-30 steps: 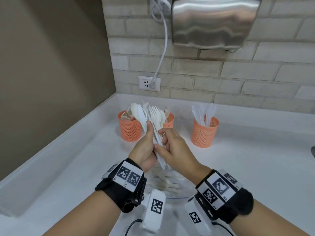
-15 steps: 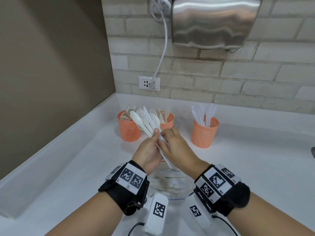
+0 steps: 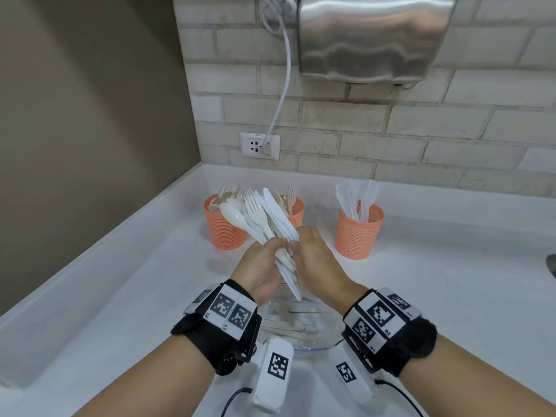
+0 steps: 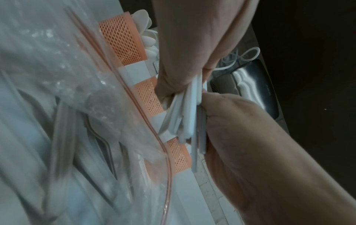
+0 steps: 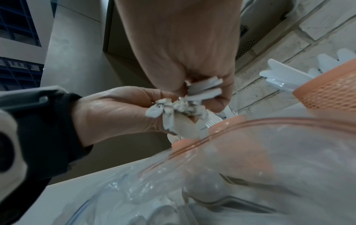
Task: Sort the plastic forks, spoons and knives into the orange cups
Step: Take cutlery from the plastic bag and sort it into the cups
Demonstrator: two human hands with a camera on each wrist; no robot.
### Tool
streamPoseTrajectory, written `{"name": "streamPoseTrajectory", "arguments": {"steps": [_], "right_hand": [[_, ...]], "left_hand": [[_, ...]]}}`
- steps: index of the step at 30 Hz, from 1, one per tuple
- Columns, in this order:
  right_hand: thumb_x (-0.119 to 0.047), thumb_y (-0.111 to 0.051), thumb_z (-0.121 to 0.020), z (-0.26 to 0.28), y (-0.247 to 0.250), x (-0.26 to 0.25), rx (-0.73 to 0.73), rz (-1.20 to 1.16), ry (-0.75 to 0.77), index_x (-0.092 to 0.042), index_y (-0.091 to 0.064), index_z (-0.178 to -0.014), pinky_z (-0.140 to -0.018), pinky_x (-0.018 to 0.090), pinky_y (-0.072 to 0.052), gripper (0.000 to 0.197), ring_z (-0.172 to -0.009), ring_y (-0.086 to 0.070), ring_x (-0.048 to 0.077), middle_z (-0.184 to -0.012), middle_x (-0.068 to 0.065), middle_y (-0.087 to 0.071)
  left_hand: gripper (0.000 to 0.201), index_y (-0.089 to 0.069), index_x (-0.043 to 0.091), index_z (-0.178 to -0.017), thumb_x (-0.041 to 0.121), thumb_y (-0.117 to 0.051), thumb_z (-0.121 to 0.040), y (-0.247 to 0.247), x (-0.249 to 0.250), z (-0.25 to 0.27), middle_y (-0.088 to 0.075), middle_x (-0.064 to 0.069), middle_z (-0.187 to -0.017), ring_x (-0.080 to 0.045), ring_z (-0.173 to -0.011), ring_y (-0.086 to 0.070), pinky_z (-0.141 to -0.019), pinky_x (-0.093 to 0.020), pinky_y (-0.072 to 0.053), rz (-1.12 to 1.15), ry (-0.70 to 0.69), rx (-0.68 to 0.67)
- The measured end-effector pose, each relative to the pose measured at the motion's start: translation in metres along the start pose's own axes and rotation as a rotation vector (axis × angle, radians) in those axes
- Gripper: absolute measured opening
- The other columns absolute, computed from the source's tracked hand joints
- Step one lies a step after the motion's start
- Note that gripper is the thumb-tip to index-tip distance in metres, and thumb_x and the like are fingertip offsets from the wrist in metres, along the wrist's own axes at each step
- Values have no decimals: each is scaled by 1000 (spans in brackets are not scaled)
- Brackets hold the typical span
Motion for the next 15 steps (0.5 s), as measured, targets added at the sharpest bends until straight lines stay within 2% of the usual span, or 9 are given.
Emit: {"name": "streamPoseTrajectory", "arguments": {"steps": [2, 3, 4, 6, 8, 9, 11, 13, 15], "right_hand": [[-22, -36, -99, 2, 3, 1, -10, -16, 9, 0, -43, -122, -81, 41, -48, 33, -99, -53, 29, -116, 15, -45], [-25, -37, -99, 3, 4, 0, -17, -35, 19, -1, -42, -124, -81, 41, -49, 35, -98, -54, 29, -117, 15, -46], [-25, -38, -99, 3, 6, 0, -23, -60, 30, -2, -42, -125, -81, 38, -49, 35, -99, -55, 28, -117, 15, -47], [-22, -39, -99, 2, 9, 0, -43, -120, 35, -2, -44, -122, -75, 23, -46, 31, -96, -55, 23, -110, 13, -53], [-19, -37, -99, 0, 12, 5, -66, -227, -25, -4, -46, -116, -61, 7, -39, 24, -80, -53, 11, -92, 0, -54], [-17, -37, -100, -1, 13, 8, -83, -305, -72, -7, -46, -114, -56, 6, -38, 20, -73, -51, 6, -83, -6, -52], [-17, -35, -101, 0, 12, 16, -119, -474, -166, -12, -47, -109, -57, 7, -40, 16, -73, -53, 6, -80, -9, -52], [-18, -34, -101, 1, 9, 20, -160, -637, -239, -10, -50, -109, -66, 14, -48, 20, -82, -60, 14, -90, 1, -61], [-19, -34, -101, 1, 8, 22, -195, -720, -262, -5, -52, -113, -63, 26, -50, 26, -76, -61, 23, -88, 12, -61]], "left_hand": [[16, -60, 4, -91, 6, -44, -94, -1, 0, -2, -59, -4, -58, -15, -55, -58, -57, -30, -51, -10, 7, -2], [15, -60, 3, -95, 5, -44, -94, 0, 0, -2, -60, -4, -57, -15, -57, -57, -56, -30, -52, -1, 5, -2], [15, -60, 2, -98, 4, -45, -94, 0, 0, -2, -62, -4, -59, -17, -61, -57, -57, -30, -53, 7, 2, -6], [14, -62, 2, -96, 3, -48, -93, 0, 0, -2, -66, -5, -65, -18, -67, -60, -59, -30, -56, -4, -6, -7], [13, -63, 3, -95, 4, -51, -91, 1, 0, -1, -70, -7, -72, -18, -68, -68, -59, -31, -57, -45, -6, 10], [15, -64, 2, -102, 3, -53, -91, 1, 0, -1, -72, -9, -81, -19, -73, -70, -61, -33, -58, -46, -4, 22], [26, -61, 3, -114, 1, -54, -89, 1, 1, -2, -71, -14, -97, -25, -83, -71, -66, -37, -58, -29, -1, 39], [30, -59, 2, -118, 0, -55, -88, -1, 4, -3, -68, -20, -105, -31, -89, -69, -72, -45, -58, -32, -4, 48], [33, -56, 0, -121, 2, -57, -88, -5, 4, -3, -66, -24, -105, -35, -87, -68, -72, -53, -56, -20, 0, 25]]}}
Point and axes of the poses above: each hand's wrist, its own z-axis away from the middle knuckle, its own y-axis out of the back of the hand, x = y × z, the point moved 5 cm from there along -z, towards the middle knuckle
